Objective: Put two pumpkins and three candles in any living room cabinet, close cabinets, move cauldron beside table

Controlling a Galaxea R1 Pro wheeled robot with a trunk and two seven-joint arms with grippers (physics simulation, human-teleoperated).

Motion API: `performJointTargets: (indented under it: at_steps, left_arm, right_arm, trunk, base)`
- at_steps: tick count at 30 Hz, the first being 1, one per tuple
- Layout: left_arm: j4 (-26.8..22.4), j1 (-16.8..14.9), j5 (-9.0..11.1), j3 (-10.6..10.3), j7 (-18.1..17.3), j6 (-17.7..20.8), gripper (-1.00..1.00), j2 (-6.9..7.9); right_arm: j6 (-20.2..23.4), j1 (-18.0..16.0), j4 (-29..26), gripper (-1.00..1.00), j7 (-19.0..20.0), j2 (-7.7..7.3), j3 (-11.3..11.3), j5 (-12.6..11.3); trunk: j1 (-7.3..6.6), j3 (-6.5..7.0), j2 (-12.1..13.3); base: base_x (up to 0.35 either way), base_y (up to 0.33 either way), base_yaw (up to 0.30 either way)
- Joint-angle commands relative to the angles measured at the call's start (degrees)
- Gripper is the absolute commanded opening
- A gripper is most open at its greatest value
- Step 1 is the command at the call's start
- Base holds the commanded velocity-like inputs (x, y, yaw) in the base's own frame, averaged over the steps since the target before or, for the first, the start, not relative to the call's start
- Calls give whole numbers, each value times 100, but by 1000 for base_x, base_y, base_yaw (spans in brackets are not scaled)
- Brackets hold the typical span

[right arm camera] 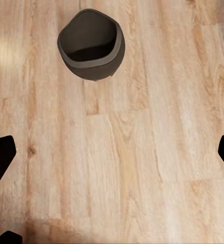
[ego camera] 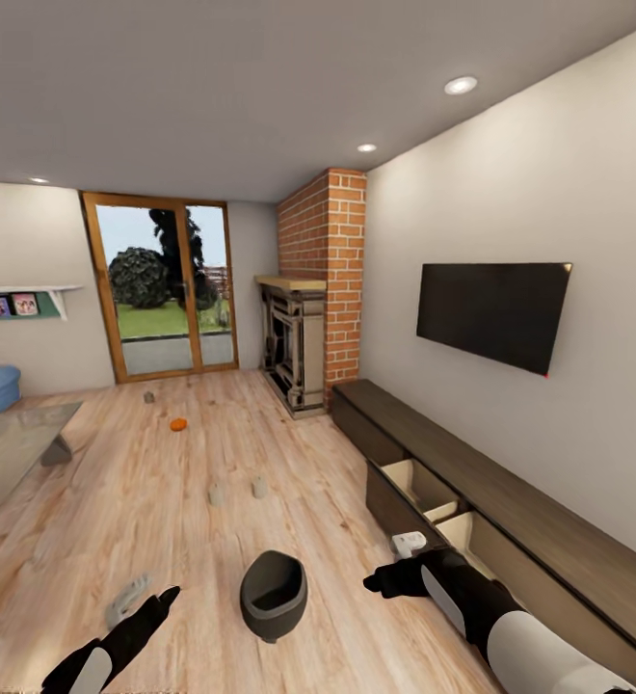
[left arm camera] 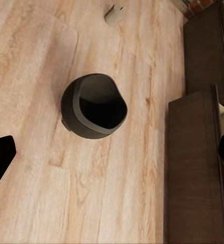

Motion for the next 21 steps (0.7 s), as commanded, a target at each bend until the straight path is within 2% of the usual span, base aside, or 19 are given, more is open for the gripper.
performJointTargets:
  at_steps: [1,7,16,21]
  left_arm:
    - [-2,-7,44,34,-24,56,100,-4]
    - [-3,-7,52,40,-42,51,100,0]
    - [0,-4,68,43,-90,58,100,-2]
    - [214,-5,53,39,-76,34,100,-1]
  right_arm:
    - [30,-4,-12,100,-10,-8,36,-52]
    - [36,-3,-12,100,18,-3,37,-52]
    - [37,-3,-11,100,34,5,43,-58]
    - [50,-3,183,100,-21,17,46,-50]
  trunk:
    - [-21,15,34]
    - [-153,147,275]
    - [-350,313,636]
    - [-460,403,836]
  base:
    - [0,0,223]
    - [0,0,185]
    - [0,0,25]
    - [0,0,1]
